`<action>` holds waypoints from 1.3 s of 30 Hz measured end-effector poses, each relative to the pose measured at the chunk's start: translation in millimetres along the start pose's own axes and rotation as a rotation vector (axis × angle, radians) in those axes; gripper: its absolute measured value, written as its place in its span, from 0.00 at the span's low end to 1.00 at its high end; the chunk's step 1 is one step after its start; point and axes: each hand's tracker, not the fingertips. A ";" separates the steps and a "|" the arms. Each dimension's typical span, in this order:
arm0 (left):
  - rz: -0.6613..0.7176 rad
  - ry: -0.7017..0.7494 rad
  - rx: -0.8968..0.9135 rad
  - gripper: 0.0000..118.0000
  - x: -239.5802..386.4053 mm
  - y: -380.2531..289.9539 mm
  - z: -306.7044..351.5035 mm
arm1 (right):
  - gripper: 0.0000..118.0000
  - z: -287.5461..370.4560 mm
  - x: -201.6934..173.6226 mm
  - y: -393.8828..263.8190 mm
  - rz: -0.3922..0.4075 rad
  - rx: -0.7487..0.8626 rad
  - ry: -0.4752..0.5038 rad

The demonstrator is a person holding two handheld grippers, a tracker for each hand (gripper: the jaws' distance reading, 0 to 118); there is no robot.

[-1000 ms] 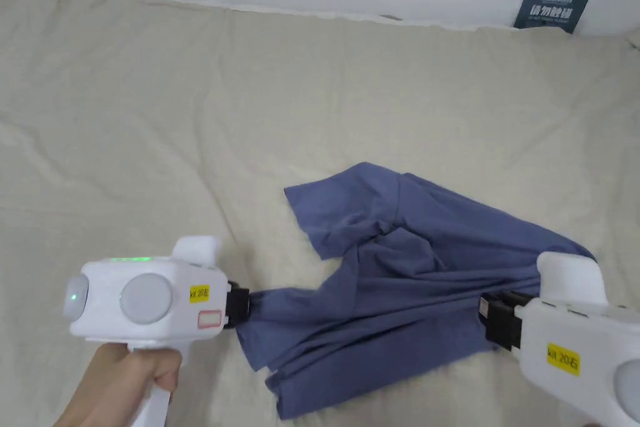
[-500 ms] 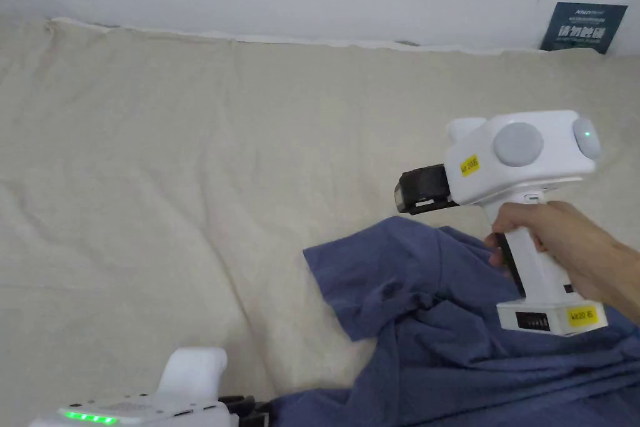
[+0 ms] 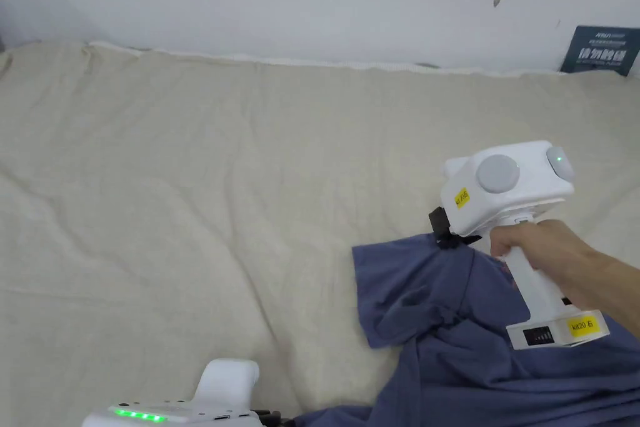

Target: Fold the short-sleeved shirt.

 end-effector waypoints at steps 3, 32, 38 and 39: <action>0.049 -0.003 0.045 0.00 1.9 6.0 16.5 | 0.00 47.3 5.7 -1.0 -0.009 0.089 -0.036; -0.006 0.196 0.652 0.00 135.4 203.5 407.5 | 0.00 584.1 115.8 -142.5 -0.319 0.870 -0.364; -0.015 0.229 0.664 0.00 148.1 218.4 412.1 | 0.00 593.9 110.1 -133.0 -0.302 0.895 -0.389; -0.020 0.238 0.666 0.00 149.8 221.0 412.3 | 0.00 594.7 110.8 -129.9 -0.293 0.892 -0.397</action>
